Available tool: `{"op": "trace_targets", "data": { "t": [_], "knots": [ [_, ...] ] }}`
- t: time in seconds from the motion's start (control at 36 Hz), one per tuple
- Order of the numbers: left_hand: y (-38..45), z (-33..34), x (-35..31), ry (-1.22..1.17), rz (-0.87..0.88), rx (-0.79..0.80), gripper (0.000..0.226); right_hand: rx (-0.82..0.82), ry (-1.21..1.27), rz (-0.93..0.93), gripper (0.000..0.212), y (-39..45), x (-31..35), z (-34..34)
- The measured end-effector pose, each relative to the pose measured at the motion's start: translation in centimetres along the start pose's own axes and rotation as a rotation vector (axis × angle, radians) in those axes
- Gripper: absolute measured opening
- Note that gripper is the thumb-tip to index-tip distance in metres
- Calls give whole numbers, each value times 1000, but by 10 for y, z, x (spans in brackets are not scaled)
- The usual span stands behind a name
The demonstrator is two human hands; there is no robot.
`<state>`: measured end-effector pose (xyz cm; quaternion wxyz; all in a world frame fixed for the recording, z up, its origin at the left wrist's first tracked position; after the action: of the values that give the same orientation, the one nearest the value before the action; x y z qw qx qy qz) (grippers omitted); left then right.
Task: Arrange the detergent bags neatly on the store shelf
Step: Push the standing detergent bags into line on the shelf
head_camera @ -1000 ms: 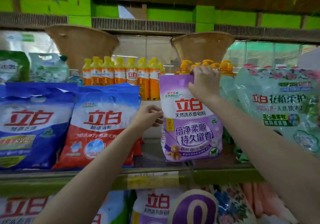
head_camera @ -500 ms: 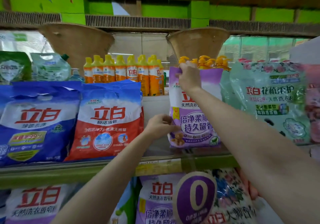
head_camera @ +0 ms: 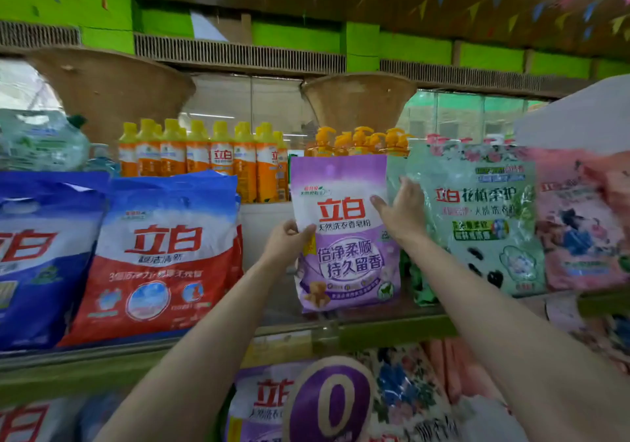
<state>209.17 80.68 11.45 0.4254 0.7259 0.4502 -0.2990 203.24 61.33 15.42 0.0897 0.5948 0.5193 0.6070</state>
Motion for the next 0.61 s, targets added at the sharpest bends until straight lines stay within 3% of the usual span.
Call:
{"op": "trace_targets", "data": {
  "t": [0.14,0.28,0.36,0.44,0.5,0.56,0.61],
  "knots": [
    [-2,11,-11,-48,26,13,32,345,322,337,53,-8,-36,3],
    [2,11,-7,-92,29,-91,44,411,599,497,50,-10,-50,14],
    [12,17,-1,-192,-35,-98,76,444,747,538,63,-10,-54,18],
    [11,30,-11,-313,-24,24,61,462,819,535,85,-6,-62,20],
    [12,40,-17,-322,-19,24,57,437,869,495,69,-6,-62,21],
    [28,51,-9,-270,-29,-12,74,374,927,483,44,-2,-64,22],
    [52,65,6,-192,-14,-35,88,302,930,489,35,2,-71,25]
  ]
}}
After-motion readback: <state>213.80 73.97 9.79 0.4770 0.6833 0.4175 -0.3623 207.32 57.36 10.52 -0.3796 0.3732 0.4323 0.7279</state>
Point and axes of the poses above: each hand's wrist, its own y-axis towards the middle knuckle, its own z-axis out of the palm, x = y × z, the point moved 1 cm from there along y, towards the middle knuckle, and after that the axes turned 14 degrees about y, right-handed, at the moved point
